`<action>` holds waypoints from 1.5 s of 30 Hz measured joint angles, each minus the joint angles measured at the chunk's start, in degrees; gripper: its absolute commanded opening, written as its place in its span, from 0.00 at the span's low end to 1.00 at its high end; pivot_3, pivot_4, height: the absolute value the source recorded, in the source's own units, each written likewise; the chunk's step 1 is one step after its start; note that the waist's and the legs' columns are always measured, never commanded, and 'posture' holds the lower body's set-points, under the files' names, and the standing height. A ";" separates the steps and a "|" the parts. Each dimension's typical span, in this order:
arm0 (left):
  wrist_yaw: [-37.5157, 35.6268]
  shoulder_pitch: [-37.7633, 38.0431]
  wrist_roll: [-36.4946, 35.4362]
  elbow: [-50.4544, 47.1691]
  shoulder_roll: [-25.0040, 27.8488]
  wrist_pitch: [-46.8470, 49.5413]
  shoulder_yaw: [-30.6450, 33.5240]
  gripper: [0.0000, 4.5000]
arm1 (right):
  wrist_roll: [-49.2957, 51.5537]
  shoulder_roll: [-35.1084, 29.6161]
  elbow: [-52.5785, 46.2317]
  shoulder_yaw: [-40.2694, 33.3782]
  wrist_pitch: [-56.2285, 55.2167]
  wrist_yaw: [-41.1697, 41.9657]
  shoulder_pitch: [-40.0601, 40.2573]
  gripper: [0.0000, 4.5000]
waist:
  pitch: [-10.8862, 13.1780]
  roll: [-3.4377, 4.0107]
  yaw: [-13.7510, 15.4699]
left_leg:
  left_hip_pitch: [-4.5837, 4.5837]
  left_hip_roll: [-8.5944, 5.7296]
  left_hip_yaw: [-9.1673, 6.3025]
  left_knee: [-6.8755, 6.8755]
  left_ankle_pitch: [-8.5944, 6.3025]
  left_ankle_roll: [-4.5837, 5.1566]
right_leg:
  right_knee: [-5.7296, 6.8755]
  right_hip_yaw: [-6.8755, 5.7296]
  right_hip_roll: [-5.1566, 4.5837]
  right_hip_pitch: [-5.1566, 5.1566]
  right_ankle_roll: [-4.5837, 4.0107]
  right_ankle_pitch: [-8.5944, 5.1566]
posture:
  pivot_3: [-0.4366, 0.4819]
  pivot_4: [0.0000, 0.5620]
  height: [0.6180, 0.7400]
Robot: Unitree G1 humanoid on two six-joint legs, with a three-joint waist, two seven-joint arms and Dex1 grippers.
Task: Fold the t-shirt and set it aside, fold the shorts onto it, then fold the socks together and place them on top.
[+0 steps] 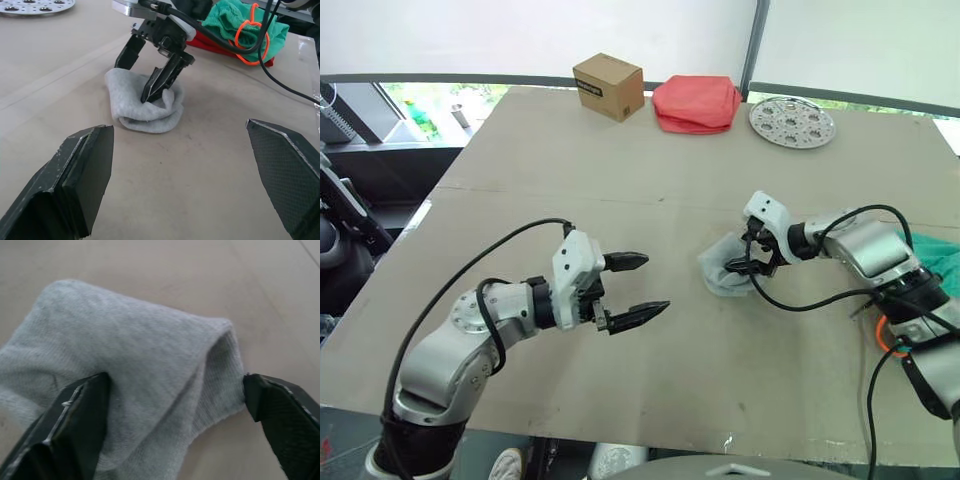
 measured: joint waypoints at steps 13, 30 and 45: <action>-1.73 -3.80 1.74 4.20 -3.89 -3.36 -5.50 1.00 | 10.69 -5.35 -22.16 -24.53 16.51 -2.10 22.51 0.01 | -0.14 0.16 1.54 | -0.16 -0.04 -0.12 0.00 -0.01 -0.02 | -0.08 -0.15 -0.18 0.00 -0.21 0.11 | 0.48 0.27 1.00; -9.67 -19.01 3.41 17.32 -15.27 -8.76 -14.45 1.00 | 6.22 11.19 -44.09 -92.84 48.44 -46.62 15.60 0.01 | -0.13 0.44 1.08 | -0.09 -0.02 0.02 -0.04 0.00 0.01 | -0.02 0.02 0.02 -0.08 0.05 -0.02 | 0.48 0.27 1.00; -9.26 -26.22 -1.37 16.84 -21.32 -2.59 -15.73 1.00 | -3.63 19.67 -44.57 -106.02 48.44 -51.65 14.88 0.90 | -0.28 0.84 0.10 | -0.09 -0.04 -0.06 -0.11 0.00 0.02 | -0.01 0.07 0.09 -0.07 0.25 0.08 | 0.48 0.27 1.00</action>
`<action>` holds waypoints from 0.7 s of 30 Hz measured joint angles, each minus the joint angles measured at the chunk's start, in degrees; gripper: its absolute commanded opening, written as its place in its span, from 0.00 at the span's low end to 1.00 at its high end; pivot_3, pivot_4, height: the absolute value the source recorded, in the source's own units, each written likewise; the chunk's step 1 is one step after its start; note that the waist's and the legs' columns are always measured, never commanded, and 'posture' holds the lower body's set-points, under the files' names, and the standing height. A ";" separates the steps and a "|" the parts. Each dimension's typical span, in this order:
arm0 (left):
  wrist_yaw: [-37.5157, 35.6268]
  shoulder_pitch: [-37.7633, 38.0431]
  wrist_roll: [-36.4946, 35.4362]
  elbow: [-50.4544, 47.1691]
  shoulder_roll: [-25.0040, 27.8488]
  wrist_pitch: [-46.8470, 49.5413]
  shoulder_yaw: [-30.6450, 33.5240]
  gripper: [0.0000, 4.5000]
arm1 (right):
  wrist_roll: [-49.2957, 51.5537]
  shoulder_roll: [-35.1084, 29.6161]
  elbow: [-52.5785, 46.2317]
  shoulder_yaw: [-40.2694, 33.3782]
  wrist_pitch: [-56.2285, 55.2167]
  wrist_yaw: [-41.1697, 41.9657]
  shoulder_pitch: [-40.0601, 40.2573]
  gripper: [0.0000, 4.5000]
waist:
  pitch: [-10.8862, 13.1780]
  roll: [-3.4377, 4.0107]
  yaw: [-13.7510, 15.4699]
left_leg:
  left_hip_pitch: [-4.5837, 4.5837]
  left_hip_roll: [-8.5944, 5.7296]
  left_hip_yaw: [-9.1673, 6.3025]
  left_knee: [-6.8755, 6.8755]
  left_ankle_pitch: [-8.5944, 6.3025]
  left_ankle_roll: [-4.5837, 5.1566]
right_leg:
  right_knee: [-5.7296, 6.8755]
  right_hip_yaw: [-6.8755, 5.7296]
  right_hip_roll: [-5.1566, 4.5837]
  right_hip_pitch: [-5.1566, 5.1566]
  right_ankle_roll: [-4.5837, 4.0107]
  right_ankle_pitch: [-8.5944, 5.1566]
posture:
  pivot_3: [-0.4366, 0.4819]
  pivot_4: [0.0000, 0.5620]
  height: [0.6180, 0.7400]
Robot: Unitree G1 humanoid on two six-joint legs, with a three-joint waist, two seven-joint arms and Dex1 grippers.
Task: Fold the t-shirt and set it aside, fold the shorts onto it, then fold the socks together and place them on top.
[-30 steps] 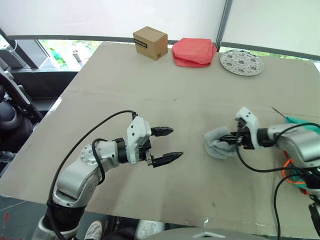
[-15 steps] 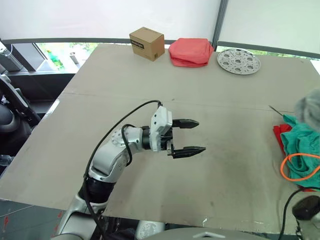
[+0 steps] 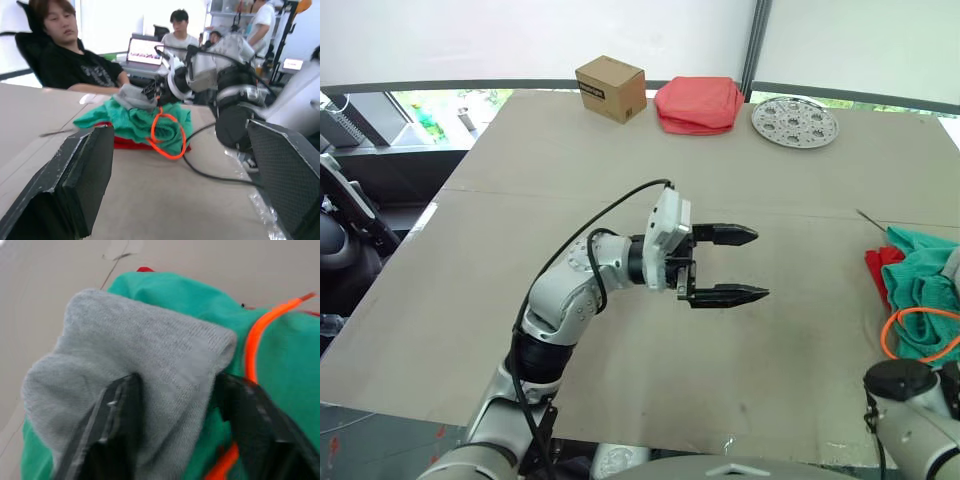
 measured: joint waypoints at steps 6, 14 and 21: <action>1.21 -1.99 -0.39 3.54 -1.96 1.64 0.88 1.00 | 6.27 -1.68 -12.26 -2.18 0.00 9.88 10.01 1.00 | -0.02 0.02 -0.32 | 0.08 0.02 0.01 0.01 0.00 0.00 | -0.03 0.15 0.07 0.02 -0.16 -0.11 | 0.48 0.27 1.00; 14.75 -2.81 1.90 7.19 -6.05 2.59 6.84 1.00 | 13.81 -4.52 -25.83 16.62 -12.90 16.70 17.15 1.00 | 0.00 -0.03 -0.76 | 0.10 0.02 -0.01 0.00 -0.01 0.00 | -0.05 0.49 0.12 0.00 -0.18 -0.12 | 0.48 0.27 1.00; 26.53 -1.53 6.00 8.67 -5.61 0.06 14.03 1.00 | 2.20 -8.48 -16.56 55.25 -47.63 16.00 23.05 1.00 | 0.11 -0.32 -0.92 | 0.05 0.01 -0.03 0.00 0.00 -0.02 | -0.08 0.43 0.15 -0.02 -0.11 -0.08 | 0.48 0.27 1.00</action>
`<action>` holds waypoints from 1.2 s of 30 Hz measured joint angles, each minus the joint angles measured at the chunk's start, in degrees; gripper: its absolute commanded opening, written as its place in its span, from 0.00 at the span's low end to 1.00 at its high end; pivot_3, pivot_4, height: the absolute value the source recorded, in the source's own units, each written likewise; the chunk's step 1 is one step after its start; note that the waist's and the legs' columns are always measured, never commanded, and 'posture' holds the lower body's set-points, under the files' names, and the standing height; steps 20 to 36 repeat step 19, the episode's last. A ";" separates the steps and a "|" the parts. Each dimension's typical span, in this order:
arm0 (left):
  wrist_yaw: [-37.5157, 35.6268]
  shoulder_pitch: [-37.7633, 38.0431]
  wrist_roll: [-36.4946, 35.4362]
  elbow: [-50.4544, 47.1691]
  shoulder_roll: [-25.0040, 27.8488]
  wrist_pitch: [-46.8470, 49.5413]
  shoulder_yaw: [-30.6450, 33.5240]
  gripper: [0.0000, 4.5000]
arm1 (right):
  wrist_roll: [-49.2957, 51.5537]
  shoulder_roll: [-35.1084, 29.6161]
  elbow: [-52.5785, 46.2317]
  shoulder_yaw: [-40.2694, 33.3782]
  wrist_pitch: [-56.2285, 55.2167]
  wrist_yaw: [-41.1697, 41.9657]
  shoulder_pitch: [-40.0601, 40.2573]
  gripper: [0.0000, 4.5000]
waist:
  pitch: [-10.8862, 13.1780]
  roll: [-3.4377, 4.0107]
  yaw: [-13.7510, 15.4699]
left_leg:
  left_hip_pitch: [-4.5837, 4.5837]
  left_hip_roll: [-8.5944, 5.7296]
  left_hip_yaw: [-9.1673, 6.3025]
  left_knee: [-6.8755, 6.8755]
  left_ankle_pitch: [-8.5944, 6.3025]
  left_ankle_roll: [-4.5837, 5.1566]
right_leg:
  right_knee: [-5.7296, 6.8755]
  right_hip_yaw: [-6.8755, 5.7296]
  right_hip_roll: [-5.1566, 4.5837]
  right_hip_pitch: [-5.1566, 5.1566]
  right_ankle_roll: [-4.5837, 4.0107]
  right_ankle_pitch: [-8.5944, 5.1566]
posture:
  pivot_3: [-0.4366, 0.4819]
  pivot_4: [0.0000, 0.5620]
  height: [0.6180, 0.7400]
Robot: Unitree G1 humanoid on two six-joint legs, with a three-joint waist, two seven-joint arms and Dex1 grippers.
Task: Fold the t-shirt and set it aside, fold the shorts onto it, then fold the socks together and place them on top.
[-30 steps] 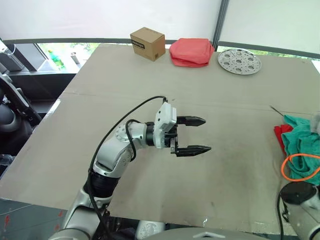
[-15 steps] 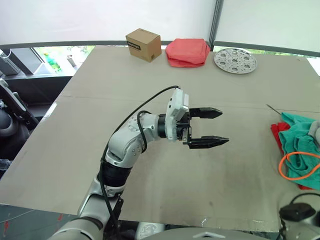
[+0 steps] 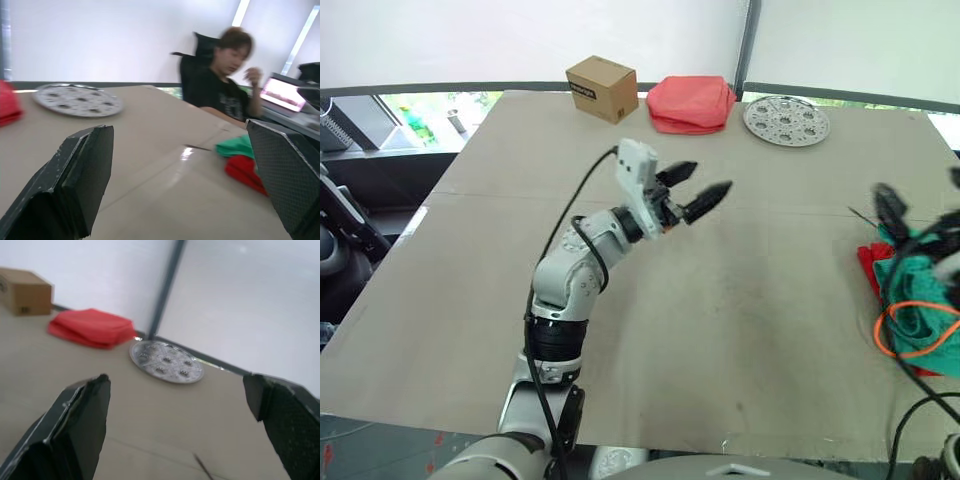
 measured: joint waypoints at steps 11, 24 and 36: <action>-16.89 30.58 -11.65 -20.07 27.33 10.22 10.31 1.00 | 14.28 -13.03 12.67 4.15 -9.79 27.50 14.53 1.00 | 0.25 -0.16 0.84 | -0.08 0.08 -0.08 -0.05 -0.12 -0.12 | -0.24 -0.16 -0.45 -0.04 -0.10 -0.10 | 0.48 0.27 1.00; -22.95 46.73 -12.79 -22.50 33.63 9.07 22.13 1.00 | 20.59 -15.94 7.96 -14.13 -10.32 34.74 33.08 1.00 | 0.38 0.11 1.12 | -0.01 0.09 -0.18 -0.07 -0.28 -0.39 | -0.37 -0.21 -0.66 -0.02 -0.09 -0.10 | 0.48 0.27 1.00; -22.95 46.73 -12.79 -22.50 33.63 9.07 22.13 1.00 | 20.59 -15.94 7.96 -14.13 -10.32 34.74 33.08 1.00 | 0.38 0.11 1.12 | -0.01 0.09 -0.18 -0.07 -0.28 -0.39 | -0.37 -0.21 -0.66 -0.02 -0.09 -0.10 | 0.48 0.27 1.00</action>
